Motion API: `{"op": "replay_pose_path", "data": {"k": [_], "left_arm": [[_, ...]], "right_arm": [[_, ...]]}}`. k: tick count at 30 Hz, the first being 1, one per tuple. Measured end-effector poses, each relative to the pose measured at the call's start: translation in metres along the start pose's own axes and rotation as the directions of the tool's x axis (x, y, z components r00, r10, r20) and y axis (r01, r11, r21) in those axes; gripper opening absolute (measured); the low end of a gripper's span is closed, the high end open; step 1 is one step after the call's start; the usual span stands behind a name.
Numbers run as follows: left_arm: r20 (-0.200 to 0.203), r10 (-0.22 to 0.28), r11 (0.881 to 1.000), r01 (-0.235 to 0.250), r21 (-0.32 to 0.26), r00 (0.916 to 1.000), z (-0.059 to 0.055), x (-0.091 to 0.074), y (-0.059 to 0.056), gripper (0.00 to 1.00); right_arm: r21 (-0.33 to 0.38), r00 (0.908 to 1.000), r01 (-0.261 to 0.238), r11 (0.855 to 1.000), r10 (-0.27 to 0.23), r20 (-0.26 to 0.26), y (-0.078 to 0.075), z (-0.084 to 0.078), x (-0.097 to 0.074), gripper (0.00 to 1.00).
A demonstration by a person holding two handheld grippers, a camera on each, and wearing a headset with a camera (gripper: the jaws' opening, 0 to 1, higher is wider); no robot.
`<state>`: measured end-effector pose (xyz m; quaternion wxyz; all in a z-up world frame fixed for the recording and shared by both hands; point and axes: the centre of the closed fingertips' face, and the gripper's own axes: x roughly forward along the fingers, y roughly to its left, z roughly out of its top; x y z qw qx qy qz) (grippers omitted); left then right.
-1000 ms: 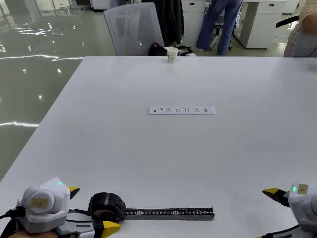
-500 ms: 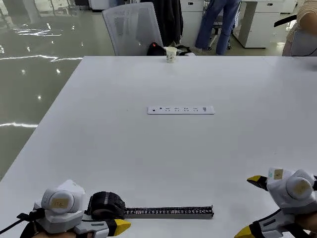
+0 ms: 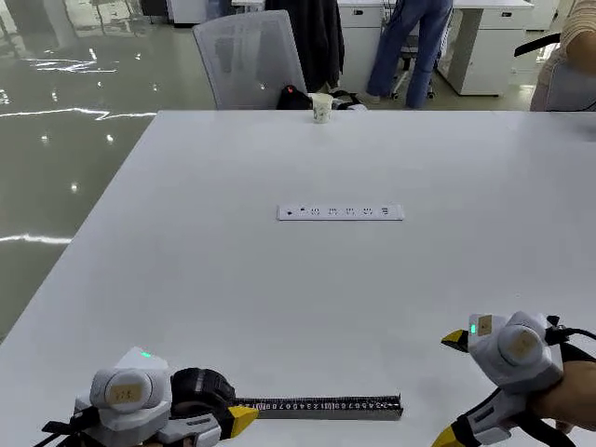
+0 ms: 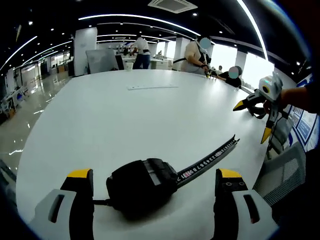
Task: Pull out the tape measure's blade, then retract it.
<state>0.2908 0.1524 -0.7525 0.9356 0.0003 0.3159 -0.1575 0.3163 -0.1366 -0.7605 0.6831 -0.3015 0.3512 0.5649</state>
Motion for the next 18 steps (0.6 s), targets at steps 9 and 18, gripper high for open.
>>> {"op": "replay_pose_path", "data": {"k": [9,18], "left_arm": [[0.044,0.055,0.998,-0.054,-0.025,0.9975,-0.004,0.001,0.004,0.99],[0.077,0.093,0.993,-0.087,-0.08,0.9927,0.003,0.006,0.012,0.99]], "right_arm": [[-0.033,0.9983,-0.033,0.999,0.031,-0.05,-0.001,0.0,0.015,0.95],[-0.071,0.9948,-0.067,0.995,0.061,-0.082,0.001,0.007,0.035,0.93]]}}
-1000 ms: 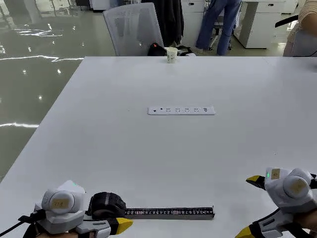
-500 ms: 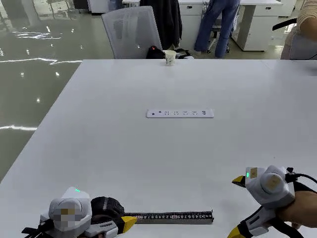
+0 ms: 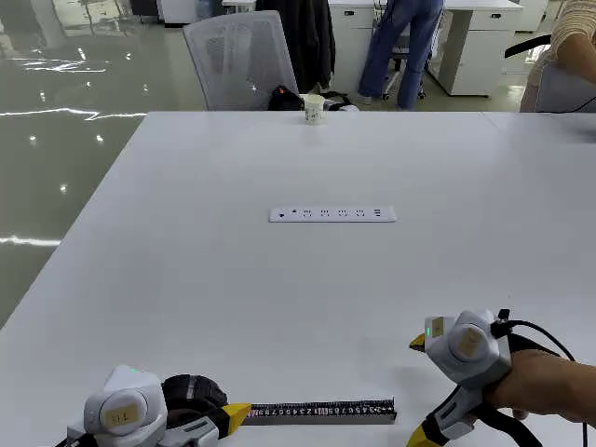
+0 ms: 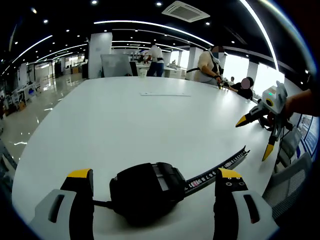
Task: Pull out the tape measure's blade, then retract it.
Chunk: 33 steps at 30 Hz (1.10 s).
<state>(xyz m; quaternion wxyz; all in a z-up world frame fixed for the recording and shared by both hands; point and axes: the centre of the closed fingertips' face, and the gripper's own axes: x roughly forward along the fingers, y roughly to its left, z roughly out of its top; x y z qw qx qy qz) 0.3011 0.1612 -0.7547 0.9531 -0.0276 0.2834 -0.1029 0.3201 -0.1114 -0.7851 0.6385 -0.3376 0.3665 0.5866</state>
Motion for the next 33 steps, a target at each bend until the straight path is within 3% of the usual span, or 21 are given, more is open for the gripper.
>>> {"op": "replay_pose_path", "data": {"k": [4,6,12,15,16,18,21,33], "left_arm": [[-0.01,0.04,0.999,-0.041,-0.019,0.9991,-0.003,0.005,0.003,0.99],[-0.027,0.054,0.999,-0.054,-0.002,0.9982,-0.006,0.006,0.003,0.99],[0.04,0.046,0.999,-0.046,0.002,0.9982,0.002,0.006,-0.001,0.99],[0.063,0.041,0.999,-0.043,0.032,0.9971,-0.003,0.006,-0.001,0.99],[0.027,0.053,0.999,-0.053,0.003,0.9982,-0.009,0.007,0.002,0.99],[0.059,0.049,0.999,-0.049,-0.009,0.9971,-0.004,0.009,0.003,0.99],[0.048,0.05,0.999,-0.051,0.012,0.9976,-0.006,0.01,0.001,0.99],[0.06,0.071,0.997,-0.07,-0.017,0.9957,-0.005,0.01,0.006,0.99]], "right_arm": [[-0.02,0.9997,-0.014,1.0,0.013,-0.021,0.001,0.0,0.008,0.92],[-0.032,0.9993,-0.024,0.999,0.023,-0.03,0.001,-0.001,0.011,0.9],[-0.071,0.9978,-0.048,0.996,0.045,-0.049,0.004,0.0,0.017,0.84],[-0.075,0.9972,-0.052,0.996,0.048,-0.057,0.004,0.0,0.02,0.8],[-0.072,0.997,-0.056,0.996,0.052,-0.057,0.004,0.0,0.02,0.78],[-0.074,0.9964,-0.067,0.995,0.063,-0.056,0.005,0.0,0.022,0.74],[-0.089,0.996,-0.073,0.993,0.068,-0.058,0.006,0.0,0.023,0.68],[-0.108,0.9925,-0.099,0.989,0.091,-0.082,0.01,-0.002,0.024,0.41]]}}
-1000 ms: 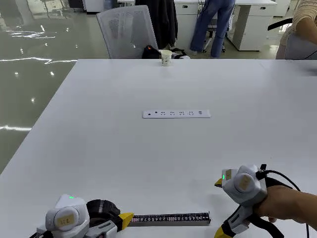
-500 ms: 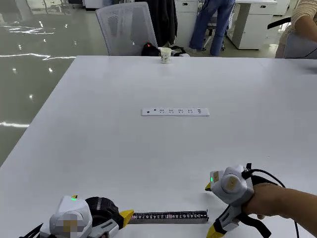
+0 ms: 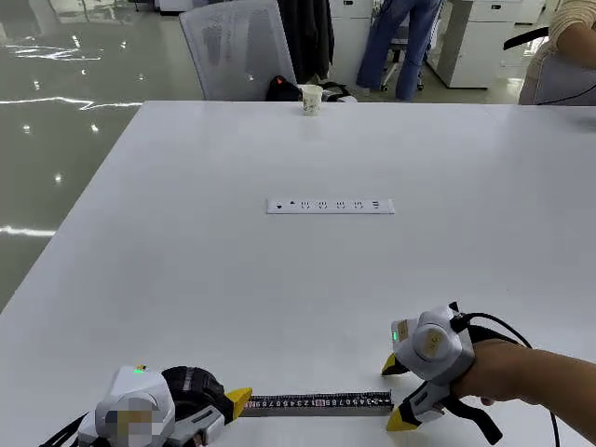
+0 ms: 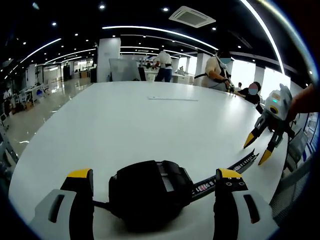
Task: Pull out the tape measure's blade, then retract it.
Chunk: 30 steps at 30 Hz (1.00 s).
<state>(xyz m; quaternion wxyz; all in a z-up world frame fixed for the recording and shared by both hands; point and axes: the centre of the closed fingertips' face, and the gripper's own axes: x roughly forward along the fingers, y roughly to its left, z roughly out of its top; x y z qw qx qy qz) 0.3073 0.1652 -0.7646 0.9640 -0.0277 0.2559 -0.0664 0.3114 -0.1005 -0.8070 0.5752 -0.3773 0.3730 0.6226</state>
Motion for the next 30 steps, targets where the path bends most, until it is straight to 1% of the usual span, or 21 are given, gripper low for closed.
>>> {"op": "replay_pose_path", "data": {"k": [3,5,9,14,20,23,28,30], "left_arm": [[0.005,0.007,1.0,-0.007,-0.005,1.0,0.0012,-0.0006,0.0006,0.99],[0.005,0.008,1.0,-0.008,-0.001,1.0,0.0012,-0.0002,0.0009,0.99],[0.008,0.004,1.0,-0.004,0.002,1.0,0.0018,0.0002,0.0003,0.99],[0.006,0.001,1.0,-0.001,0.001,1.0,0.0012,0.0006,-0.0007,0.99],[0.007,0.003,1.0,-0.003,0.008,1.0,0.0018,0.0005,-0.0002,0.99],[0.01,0.003,1.0,-0.003,0.01,0.9999,0.0023,0.0003,0.0001,0.99],[0.012,0.004,1.0,-0.005,0.016,0.9999,0.0028,0.0005,0.0008,0.98],[0.011,0.005,1.0,-0.005,0.014,0.9999,0.0025,0.0009,0.0009,0.98]], "right_arm": [[-0.011,0.9999,-0.004,1.0,0.003,-0.01,0.0011,-0.0006,0.0004,0.39],[-0.031,0.9998,0.0,1.0,0.0,-0.019,0.0,-0.0011,-0.0002,0.36],[-0.032,0.9996,-0.006,0.999,0.006,-0.028,0.0001,-0.0015,-0.0006,0.3],[-0.055,0.9992,-0.019,0.998,0.017,-0.035,0.0035,-0.0001,0.0002,0.22],[-0.077,0.9986,-0.027,0.997,0.024,-0.046,0.0051,0.001,0.0012,0.2],[-0.089,0.9982,-0.034,0.995,0.03,-0.051,0.0073,0.002,0.0017,0.16],[-0.115,0.9976,-0.026,0.993,0.018,-0.067,0.0057,0.0016,0.0017,0.13],[-0.111,0.9975,-0.027,0.993,0.02,-0.067,0.0057,0.0015,0.002,0.13]]}}
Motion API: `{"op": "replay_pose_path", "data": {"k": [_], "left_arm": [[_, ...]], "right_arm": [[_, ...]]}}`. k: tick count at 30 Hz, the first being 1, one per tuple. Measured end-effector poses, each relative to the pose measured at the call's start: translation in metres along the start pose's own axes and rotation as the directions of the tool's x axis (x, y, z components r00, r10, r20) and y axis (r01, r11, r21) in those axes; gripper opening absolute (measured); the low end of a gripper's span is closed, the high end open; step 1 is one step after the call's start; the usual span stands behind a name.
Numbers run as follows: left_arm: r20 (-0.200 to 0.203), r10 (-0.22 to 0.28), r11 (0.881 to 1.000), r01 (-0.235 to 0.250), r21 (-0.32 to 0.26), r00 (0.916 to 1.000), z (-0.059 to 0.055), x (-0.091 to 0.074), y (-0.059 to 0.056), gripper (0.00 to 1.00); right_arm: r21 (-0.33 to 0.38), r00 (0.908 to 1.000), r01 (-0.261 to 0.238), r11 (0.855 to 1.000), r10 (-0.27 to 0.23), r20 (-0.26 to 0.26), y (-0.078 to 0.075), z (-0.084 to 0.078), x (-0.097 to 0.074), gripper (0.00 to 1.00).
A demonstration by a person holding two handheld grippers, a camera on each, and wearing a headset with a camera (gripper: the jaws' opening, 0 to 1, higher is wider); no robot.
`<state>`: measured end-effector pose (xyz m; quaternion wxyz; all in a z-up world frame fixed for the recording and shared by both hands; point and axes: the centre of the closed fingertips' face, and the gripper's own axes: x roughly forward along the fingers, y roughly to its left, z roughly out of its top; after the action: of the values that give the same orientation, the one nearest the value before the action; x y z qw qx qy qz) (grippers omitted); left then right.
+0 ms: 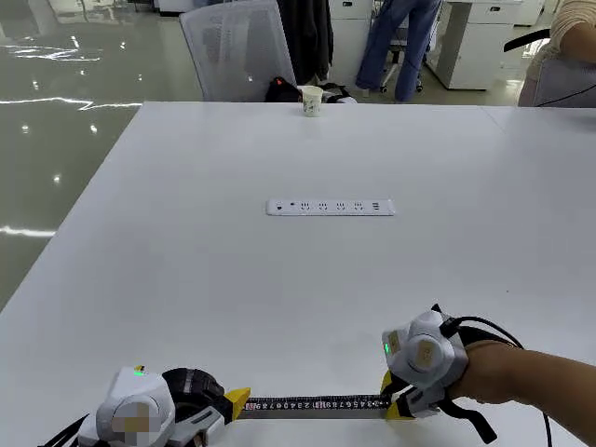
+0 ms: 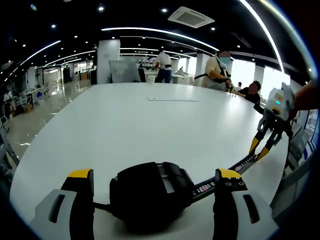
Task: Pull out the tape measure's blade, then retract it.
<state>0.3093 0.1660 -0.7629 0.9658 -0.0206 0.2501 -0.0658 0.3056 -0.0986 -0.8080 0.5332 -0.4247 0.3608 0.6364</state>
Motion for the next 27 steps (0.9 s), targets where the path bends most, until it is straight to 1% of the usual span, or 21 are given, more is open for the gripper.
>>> {"op": "replay_pose_path", "data": {"k": [2,5,10,12,13,15,19,23,26,27], "left_arm": [[-0.002,0.0,1.0,0.0,0.001,1.0,0.0,0.0,0.0,0.97],[-0.006,-0.001,1.0,0.001,0.003,1.0,-0.001,0.0,0.0,0.96],[-0.014,-0.006,1.0,0.006,0.004,0.9999,-0.003,0.001,-0.001,0.92],[-0.019,-0.003,1.0,0.003,0.007,0.9998,-0.004,0.001,-0.001,0.9],[-0.023,-0.002,1.0,0.002,0.007,0.9997,-0.004,0.0,0.0,0.89],[-0.022,0.0,1.0,0.0,0.013,0.9997,-0.004,0.0,0.0,0.86],[-0.04,0.005,1.0,-0.004,0.015,0.9992,-0.007,0.0,0.001,0.81],[-0.051,0.012,1.0,-0.011,0.014,0.9986,-0.009,-0.001,0.002,0.77],[-0.063,0.021,1.0,-0.021,-0.001,0.9978,-0.011,-0.001,0.004,0.75],[-0.075,0.026,1.0,-0.027,-0.015,0.9969,-0.012,-0.001,0.006,0.74]], "right_arm": [[0.006,1.0,-0.003,1.0,0.003,0.0,0.001,0.0,-0.001,0.13],[-0.006,0.9999,-0.005,1.0,0.005,-0.01,0.001,0.0,0.0,0.12],[-0.008,0.9987,-0.011,1.0,0.011,-0.05,0.0,0.001,0.001,0.11],[0.006,0.9981,-0.018,1.0,0.018,-0.058,-0.001,0.0,0.001,0.11],[0.019,0.998,-0.021,1.0,0.022,-0.06,-0.002,0.0,0.001,0.11],[0.023,0.9976,-0.024,0.999,0.025,-0.064,-0.002,0.0,0.001,0.11],[0.032,0.9972,-0.024,0.999,0.026,-0.071,-0.002,-0.001,0.001,0.11],[0.065,0.9974,-0.017,0.998,0.021,-0.07,-0.003,-0.001,0.002,0.11],[0.066,0.997,-0.019,0.998,0.023,-0.073,-0.003,-0.001,0.001,0.11],[0.064,0.9969,-0.02,0.998,0.025,-0.074,-0.003,0.0,0.002,0.11]]}}
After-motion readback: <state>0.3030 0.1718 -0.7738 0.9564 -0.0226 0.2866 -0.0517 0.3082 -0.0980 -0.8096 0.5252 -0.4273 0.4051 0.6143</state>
